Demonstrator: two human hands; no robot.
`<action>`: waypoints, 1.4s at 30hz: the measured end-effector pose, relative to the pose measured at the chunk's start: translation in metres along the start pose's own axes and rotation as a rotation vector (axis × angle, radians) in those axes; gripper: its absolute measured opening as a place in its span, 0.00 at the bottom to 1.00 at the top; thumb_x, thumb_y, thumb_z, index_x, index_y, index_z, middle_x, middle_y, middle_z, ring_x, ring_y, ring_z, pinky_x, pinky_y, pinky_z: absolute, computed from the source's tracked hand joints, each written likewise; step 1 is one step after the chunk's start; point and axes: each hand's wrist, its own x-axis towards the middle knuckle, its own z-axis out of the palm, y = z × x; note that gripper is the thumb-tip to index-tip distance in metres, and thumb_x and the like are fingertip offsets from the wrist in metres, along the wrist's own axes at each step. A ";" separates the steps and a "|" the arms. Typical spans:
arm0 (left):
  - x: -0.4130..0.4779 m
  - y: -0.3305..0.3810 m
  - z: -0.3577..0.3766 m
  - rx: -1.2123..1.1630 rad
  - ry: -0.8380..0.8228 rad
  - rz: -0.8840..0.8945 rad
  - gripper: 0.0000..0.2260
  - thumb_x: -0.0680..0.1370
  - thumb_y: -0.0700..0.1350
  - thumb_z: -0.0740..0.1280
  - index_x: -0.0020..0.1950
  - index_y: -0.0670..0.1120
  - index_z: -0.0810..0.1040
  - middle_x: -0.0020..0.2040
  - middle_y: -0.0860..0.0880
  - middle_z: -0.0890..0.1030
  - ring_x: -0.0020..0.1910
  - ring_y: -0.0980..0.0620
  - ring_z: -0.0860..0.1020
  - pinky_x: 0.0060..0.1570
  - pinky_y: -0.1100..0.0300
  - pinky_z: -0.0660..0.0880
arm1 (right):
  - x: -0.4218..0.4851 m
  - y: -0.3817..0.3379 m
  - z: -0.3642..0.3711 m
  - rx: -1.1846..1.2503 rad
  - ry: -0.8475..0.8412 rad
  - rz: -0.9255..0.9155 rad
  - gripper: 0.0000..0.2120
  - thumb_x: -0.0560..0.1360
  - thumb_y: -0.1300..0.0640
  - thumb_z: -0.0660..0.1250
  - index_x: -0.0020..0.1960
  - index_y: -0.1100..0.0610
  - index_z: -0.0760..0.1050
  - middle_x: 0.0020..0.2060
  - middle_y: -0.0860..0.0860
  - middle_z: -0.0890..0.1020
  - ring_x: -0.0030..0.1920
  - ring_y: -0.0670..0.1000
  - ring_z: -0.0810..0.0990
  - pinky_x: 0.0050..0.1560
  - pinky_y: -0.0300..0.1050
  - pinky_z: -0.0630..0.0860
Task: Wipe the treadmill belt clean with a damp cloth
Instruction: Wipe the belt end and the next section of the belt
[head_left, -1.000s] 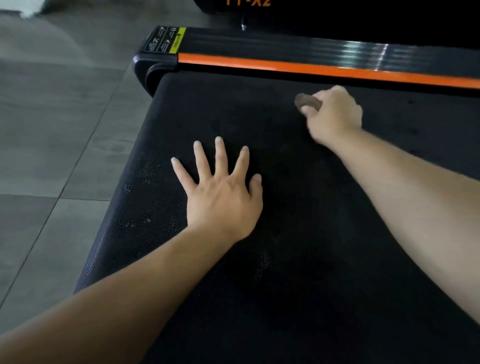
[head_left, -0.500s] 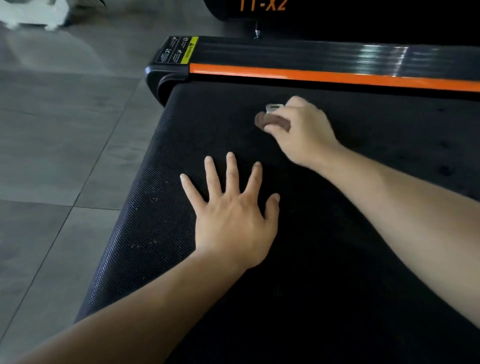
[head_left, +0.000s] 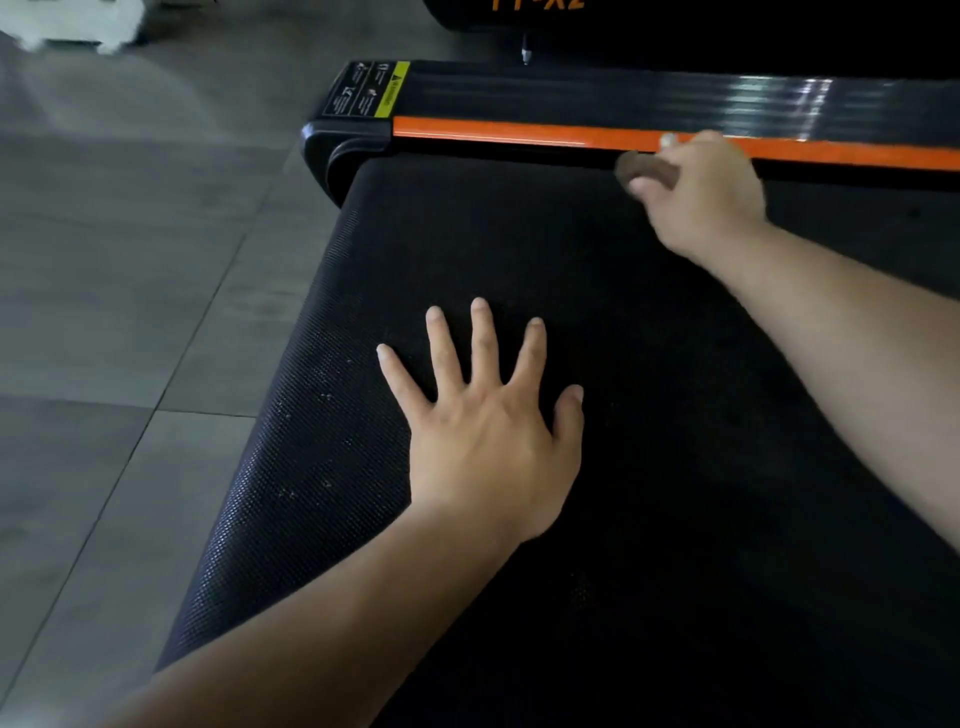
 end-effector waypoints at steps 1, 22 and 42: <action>0.000 0.000 0.000 0.004 0.001 -0.001 0.30 0.82 0.67 0.42 0.83 0.59 0.46 0.85 0.45 0.42 0.81 0.36 0.34 0.72 0.25 0.35 | -0.005 0.009 -0.003 0.007 0.014 0.032 0.14 0.80 0.46 0.66 0.54 0.56 0.82 0.55 0.57 0.77 0.57 0.62 0.77 0.52 0.52 0.75; 0.001 0.000 0.001 0.050 -0.026 -0.021 0.31 0.81 0.68 0.39 0.83 0.60 0.43 0.85 0.46 0.42 0.82 0.37 0.35 0.74 0.26 0.37 | -0.028 0.044 -0.015 0.093 0.060 0.074 0.13 0.79 0.47 0.67 0.57 0.54 0.82 0.55 0.55 0.79 0.57 0.59 0.79 0.54 0.47 0.72; 0.002 0.001 -0.002 0.079 -0.038 -0.030 0.31 0.82 0.68 0.41 0.84 0.60 0.46 0.85 0.45 0.43 0.82 0.37 0.37 0.74 0.26 0.37 | -0.134 0.051 -0.046 0.031 0.073 -0.071 0.14 0.78 0.47 0.66 0.58 0.53 0.83 0.51 0.55 0.78 0.50 0.62 0.79 0.49 0.55 0.78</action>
